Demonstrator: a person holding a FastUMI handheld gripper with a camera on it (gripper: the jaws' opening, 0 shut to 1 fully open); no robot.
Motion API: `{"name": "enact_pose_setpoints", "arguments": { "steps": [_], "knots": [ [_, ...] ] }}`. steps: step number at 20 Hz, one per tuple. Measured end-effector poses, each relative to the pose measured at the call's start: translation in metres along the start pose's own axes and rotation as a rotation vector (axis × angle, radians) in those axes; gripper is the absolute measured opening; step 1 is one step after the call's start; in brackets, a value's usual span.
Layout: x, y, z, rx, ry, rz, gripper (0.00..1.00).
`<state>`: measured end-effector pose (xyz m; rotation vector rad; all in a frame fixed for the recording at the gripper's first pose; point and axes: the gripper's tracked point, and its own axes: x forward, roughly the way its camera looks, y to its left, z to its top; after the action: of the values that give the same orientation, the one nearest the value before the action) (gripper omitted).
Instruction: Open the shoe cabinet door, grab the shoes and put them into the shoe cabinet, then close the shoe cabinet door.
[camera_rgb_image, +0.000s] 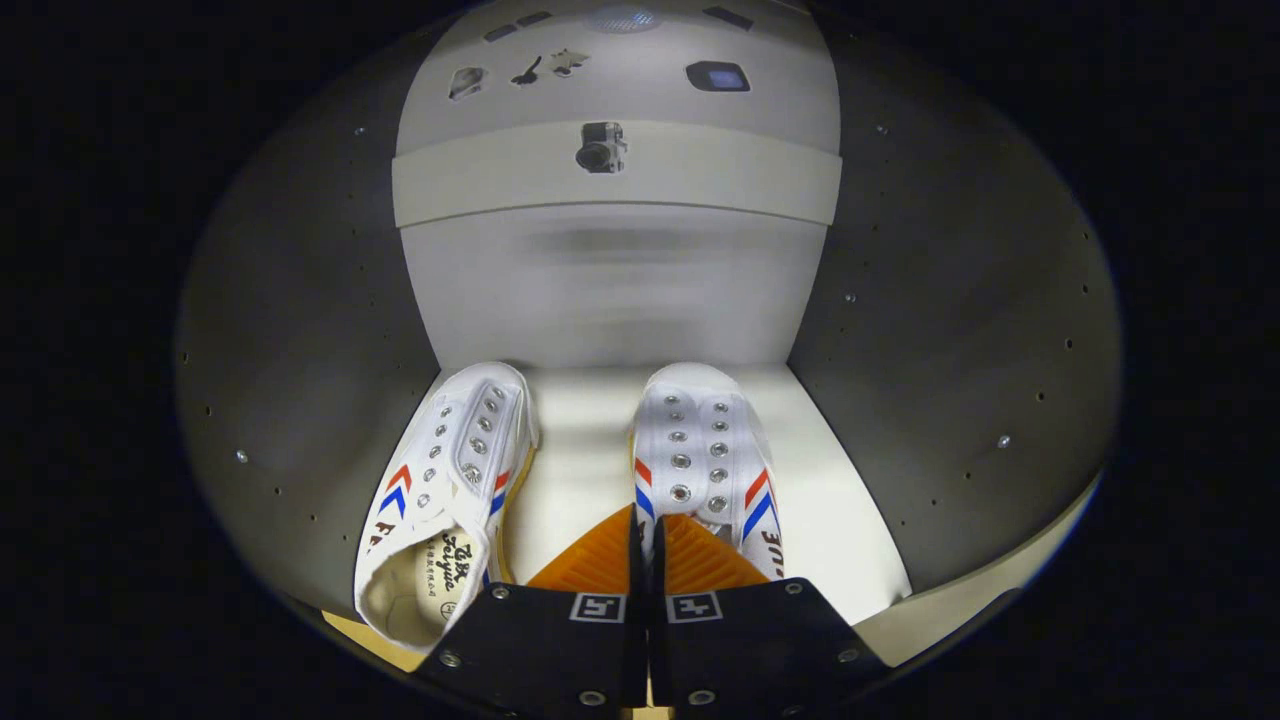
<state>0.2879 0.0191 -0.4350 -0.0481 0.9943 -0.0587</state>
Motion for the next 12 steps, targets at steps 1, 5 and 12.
{"name": "enact_pose_setpoints", "arguments": {
  "steps": [1, 5, 12],
  "knots": [
    [0.000, -0.001, 0.000, 0.006, 0.004, 0.005, 0.01],
    [-0.011, -0.003, 0.005, 0.079, -0.035, 0.050, 0.11],
    [-0.090, 0.005, 0.015, 0.017, -0.190, 0.111, 0.36]
  ]
}}
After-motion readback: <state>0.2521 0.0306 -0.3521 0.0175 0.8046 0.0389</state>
